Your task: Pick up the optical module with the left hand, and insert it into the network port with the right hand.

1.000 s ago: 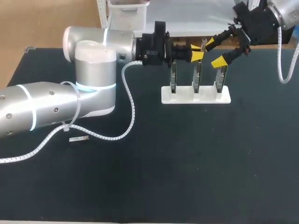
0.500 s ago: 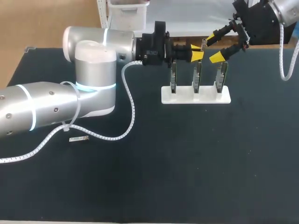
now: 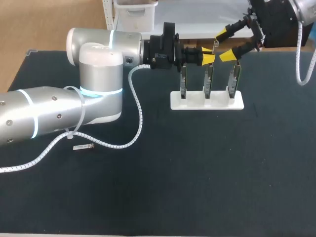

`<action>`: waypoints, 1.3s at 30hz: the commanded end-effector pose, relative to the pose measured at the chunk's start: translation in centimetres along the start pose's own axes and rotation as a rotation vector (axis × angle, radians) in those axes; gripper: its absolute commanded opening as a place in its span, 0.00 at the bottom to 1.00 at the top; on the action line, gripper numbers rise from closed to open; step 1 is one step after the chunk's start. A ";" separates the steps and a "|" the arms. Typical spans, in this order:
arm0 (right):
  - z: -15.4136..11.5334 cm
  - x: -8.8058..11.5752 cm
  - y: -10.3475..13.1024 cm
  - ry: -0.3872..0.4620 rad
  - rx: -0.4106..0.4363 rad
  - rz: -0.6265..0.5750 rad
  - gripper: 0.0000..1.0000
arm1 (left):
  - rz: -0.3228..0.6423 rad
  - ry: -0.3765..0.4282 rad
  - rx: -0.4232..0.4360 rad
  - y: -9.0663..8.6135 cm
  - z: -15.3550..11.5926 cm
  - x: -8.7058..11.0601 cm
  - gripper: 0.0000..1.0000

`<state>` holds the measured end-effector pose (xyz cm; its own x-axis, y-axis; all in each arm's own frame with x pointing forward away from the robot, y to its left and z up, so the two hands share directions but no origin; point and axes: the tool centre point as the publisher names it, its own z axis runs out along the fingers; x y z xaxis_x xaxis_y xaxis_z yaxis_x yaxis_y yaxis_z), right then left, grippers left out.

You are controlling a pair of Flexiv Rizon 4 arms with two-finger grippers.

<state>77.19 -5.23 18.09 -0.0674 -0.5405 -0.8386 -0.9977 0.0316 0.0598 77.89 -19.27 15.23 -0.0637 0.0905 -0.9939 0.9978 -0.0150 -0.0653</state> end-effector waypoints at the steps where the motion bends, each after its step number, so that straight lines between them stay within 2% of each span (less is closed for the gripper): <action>1: -0.1 -0.3 0.7 -0.006 0.023 -0.004 1.00 | 0.002 -0.002 -0.007 -0.3 -0.1 0.0 0.00; 22: 0.5 -0.9 0.2 -0.029 -0.024 -0.008 1.00 | 0.002 -0.002 -0.007 -0.3 -0.1 0.0 0.00; 39: 0.9 -1.1 -0.5 -0.021 -0.013 -0.002 1.00 | 0.002 -0.002 -0.007 -0.3 -0.1 0.0 0.00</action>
<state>77.63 -3.92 18.54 -0.0652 -0.5223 -0.8503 -0.9977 0.0193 0.0647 77.89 -19.27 15.23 -0.0637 0.0905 -0.9939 0.9978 -0.0149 -0.0653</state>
